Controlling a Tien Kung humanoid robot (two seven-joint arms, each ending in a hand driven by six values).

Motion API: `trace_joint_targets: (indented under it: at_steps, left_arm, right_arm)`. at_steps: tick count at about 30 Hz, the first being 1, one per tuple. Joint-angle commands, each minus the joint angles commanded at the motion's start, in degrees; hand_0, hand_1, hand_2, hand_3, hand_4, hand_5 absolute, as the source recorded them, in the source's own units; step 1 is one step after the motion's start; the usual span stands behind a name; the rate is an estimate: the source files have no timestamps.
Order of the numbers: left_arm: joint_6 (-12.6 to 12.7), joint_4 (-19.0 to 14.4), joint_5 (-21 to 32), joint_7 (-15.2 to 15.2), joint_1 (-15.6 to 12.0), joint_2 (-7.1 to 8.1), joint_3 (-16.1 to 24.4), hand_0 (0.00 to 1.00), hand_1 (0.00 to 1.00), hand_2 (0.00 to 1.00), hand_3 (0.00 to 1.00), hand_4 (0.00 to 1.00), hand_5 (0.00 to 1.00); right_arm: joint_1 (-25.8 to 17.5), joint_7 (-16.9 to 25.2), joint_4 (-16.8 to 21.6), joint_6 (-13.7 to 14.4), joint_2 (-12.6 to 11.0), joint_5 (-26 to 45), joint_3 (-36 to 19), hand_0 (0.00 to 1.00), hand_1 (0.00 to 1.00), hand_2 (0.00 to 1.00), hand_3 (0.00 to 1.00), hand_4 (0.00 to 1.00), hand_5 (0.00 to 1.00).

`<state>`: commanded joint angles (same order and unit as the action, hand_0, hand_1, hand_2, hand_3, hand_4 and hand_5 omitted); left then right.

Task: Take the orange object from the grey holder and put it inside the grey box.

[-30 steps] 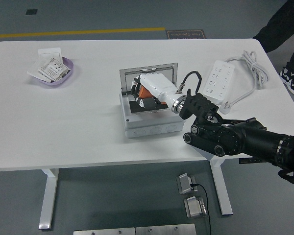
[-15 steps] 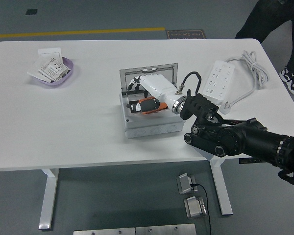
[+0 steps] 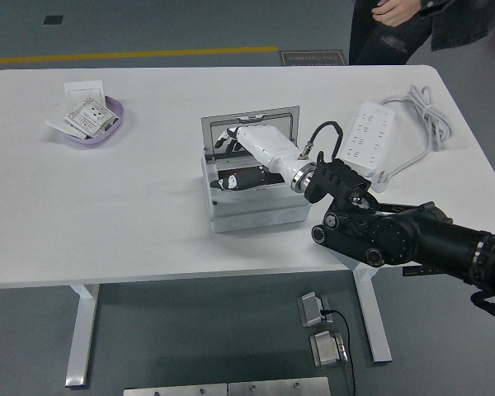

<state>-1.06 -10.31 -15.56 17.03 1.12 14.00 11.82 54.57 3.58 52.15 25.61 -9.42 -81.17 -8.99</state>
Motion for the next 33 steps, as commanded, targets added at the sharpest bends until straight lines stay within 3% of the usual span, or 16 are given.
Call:
trace_joint_targets:
  at_steps: [11,15,21,33]
  left_arm:
    - [0.0,0.0,-1.2,0.6,-0.3,-0.58,1.1,0.690,0.729,0.678,0.825,0.691,0.134]
    - [0.0,0.0,-1.3,0.7,-0.2,-0.64,1.1,0.689,0.729,0.676,0.824,0.688,0.125]
    - [0.0,0.0,0.8,0.4,0.1,-0.56,-1.1,0.689,0.728,0.671,0.821,0.669,0.095]
    - [-0.1,0.0,0.8,0.5,0.4,-0.48,-1.4,0.688,0.728,0.669,0.814,0.666,0.091]
  right_arm:
    - [-4.6,-4.3,14.7,-3.8,-9.1,-4.2,-12.8,0.605,0.597,0.619,0.692,0.998,0.575]
    - [-3.1,-4.7,17.8,-4.4,-10.2,-3.6,-15.8,0.597,0.597,0.625,0.692,0.998,0.589]
    - [1.4,-4.0,12.1,-4.4,-8.2,-0.4,-15.1,0.592,0.596,0.629,0.699,0.998,0.596]
    - [6.8,-2.1,-3.2,-3.7,-2.6,9.7,-5.6,0.588,0.592,0.631,0.702,0.998,0.609]
